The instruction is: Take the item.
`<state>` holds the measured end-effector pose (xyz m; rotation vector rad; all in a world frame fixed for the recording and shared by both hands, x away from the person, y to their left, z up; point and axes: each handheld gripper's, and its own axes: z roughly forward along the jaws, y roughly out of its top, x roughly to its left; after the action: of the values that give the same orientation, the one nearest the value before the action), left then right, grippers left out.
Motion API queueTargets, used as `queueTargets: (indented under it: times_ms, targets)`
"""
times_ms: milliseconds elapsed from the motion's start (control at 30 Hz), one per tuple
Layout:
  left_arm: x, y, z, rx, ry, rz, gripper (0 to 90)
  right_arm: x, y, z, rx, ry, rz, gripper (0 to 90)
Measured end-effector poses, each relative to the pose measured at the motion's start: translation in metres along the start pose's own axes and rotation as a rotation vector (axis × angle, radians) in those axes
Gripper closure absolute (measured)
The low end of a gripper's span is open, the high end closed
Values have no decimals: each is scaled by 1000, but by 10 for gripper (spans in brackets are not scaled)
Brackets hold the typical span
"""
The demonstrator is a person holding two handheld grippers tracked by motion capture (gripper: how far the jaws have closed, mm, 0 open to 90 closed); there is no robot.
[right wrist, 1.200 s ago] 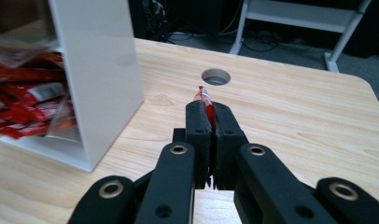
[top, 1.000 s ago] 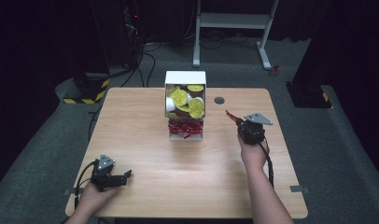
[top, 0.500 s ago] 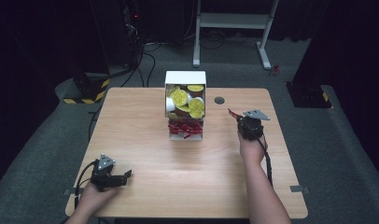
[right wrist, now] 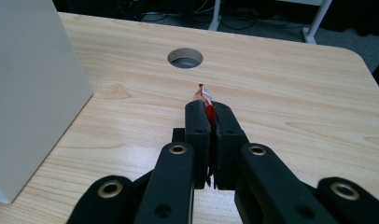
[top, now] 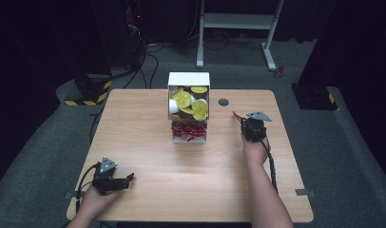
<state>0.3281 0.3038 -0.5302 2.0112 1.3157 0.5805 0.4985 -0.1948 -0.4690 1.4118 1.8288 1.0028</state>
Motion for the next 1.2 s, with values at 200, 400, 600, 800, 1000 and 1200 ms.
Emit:
queueTargets:
  times_ms: [200, 400, 600, 800, 1000, 1200]
  targets:
    - [0, 0, 0, -1, 1, 0, 110, -1, -2, 1, 10, -2, 3, 866]
    - [0, 0, 0, -1, 1, 1, 110, 0, -11, 4, 30, 2, 13, 861]
    - [0, 0, 0, -1, 3, 4, 110, 1, -23, 10, 55, 9, 30, 859]
    - [0, 0, 0, -1, 3, 4, 110, 4, -36, 14, 80, 12, 15, 858]
    - [0, 0, 0, -1, 3, 4, 111, 6, -44, 17, 107, 16, 11, 855]
    - [0, 0, 0, -2, -1, -3, 111, 10, -47, 18, 115, 27, 2, 848]
